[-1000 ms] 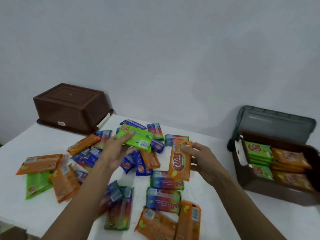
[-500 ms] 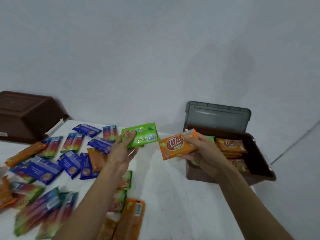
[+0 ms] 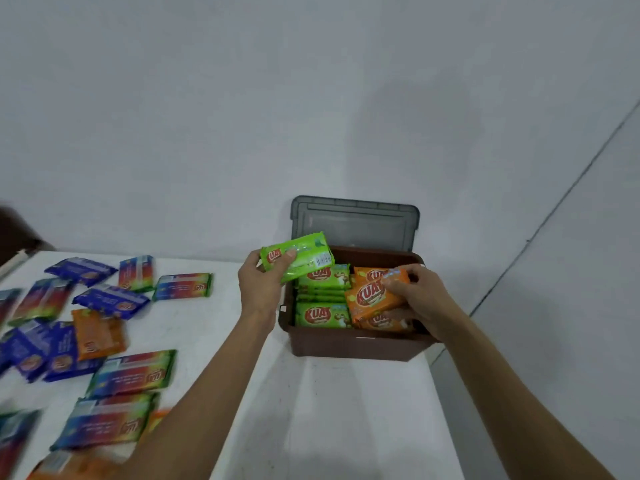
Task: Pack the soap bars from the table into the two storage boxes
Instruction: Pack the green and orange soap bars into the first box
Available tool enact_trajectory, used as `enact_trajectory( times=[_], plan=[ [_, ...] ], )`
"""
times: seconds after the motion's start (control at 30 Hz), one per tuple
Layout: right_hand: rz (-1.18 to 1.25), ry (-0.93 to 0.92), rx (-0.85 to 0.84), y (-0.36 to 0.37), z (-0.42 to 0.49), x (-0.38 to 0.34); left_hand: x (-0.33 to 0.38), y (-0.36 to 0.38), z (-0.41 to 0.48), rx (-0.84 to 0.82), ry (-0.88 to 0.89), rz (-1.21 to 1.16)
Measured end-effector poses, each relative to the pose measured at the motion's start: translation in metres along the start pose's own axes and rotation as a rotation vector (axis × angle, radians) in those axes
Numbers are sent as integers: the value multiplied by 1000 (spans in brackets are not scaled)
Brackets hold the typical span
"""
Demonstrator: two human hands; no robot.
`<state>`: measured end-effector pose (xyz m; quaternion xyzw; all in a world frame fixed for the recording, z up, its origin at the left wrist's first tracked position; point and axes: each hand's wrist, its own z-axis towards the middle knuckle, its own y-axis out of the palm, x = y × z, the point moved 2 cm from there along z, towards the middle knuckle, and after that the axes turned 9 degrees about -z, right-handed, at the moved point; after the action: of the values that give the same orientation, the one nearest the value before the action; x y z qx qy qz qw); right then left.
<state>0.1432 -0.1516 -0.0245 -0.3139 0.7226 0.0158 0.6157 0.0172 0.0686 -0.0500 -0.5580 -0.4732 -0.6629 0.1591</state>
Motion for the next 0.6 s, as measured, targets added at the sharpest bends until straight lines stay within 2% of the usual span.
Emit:
enact_trajectory(
  times=[0.27, 0.47, 0.6],
  plan=[
    [-128, 68, -33, -21, 22, 30, -25, 18, -1, 24, 120, 275],
    [-598, 56, 2, -19, 38, 28, -29, 14, 3, 37, 142, 329],
    [-885, -20, 8, -14, 45, 25, -31, 16, 1, 15, 156, 391]
  ],
)
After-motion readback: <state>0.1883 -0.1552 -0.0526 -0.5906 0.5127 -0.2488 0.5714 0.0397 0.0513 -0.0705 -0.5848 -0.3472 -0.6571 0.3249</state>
